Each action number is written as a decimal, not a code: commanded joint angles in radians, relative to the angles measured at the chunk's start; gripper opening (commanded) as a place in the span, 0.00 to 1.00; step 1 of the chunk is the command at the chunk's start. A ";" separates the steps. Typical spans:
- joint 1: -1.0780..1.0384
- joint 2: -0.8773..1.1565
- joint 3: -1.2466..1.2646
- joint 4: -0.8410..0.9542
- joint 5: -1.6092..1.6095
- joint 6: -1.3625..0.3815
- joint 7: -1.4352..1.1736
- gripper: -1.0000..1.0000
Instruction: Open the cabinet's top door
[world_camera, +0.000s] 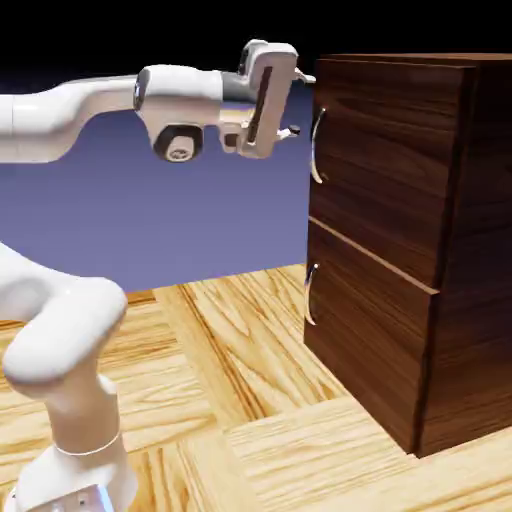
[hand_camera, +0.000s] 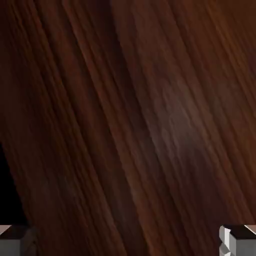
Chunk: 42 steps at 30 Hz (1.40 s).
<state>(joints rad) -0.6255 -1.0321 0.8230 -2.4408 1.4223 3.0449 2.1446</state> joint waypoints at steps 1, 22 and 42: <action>-0.020 -0.014 0.025 0.011 0.044 0.000 0.043 0.50; -0.451 -0.260 0.463 0.272 0.792 -0.034 0.753 0.50; -0.255 -0.712 0.198 -0.244 0.911 -0.746 0.748 0.00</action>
<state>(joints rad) -0.8807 -1.7445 1.0204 -2.6848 2.3301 2.2995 2.8940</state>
